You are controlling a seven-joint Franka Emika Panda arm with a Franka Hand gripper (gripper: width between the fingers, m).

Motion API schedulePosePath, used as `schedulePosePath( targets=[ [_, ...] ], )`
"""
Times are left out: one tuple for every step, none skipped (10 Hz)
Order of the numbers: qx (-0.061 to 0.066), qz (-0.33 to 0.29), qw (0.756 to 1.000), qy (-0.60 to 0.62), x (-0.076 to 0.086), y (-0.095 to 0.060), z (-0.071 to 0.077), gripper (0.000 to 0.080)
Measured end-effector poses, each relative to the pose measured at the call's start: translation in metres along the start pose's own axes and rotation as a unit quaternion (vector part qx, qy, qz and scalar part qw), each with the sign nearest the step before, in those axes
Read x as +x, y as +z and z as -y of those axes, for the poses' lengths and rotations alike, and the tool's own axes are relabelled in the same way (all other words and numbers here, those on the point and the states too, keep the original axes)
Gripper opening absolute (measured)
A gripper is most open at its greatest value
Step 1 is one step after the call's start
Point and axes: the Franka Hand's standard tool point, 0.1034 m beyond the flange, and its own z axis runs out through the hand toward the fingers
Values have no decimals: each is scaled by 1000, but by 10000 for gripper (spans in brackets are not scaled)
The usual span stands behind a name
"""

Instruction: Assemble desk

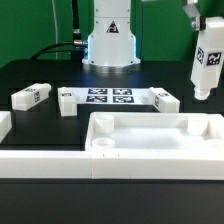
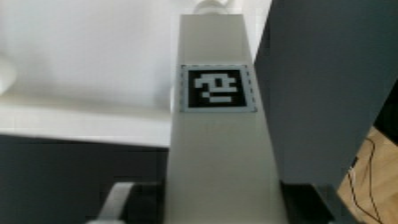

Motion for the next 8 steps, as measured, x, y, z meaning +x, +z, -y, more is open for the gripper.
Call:
schedulePosePath(
  targets=[
    [0, -2, 1000, 0, -1, 1, 0, 290],
    [0, -2, 1000, 0, -1, 2, 0, 290],
    [-2, -8, 1000, -5, 1, 2, -1, 290],
    [-11, -62, 997, -33, 10, 4, -5, 290],
    [-22, -104, 993, -56, 15, 5, -12, 290],
    [-31, -131, 988, -71, 21, 4, -19, 290],
    [-34, -137, 987, -72, 22, 4, -23, 290],
    [-38, -156, 984, -72, 23, 5, -24, 290]
  ],
)
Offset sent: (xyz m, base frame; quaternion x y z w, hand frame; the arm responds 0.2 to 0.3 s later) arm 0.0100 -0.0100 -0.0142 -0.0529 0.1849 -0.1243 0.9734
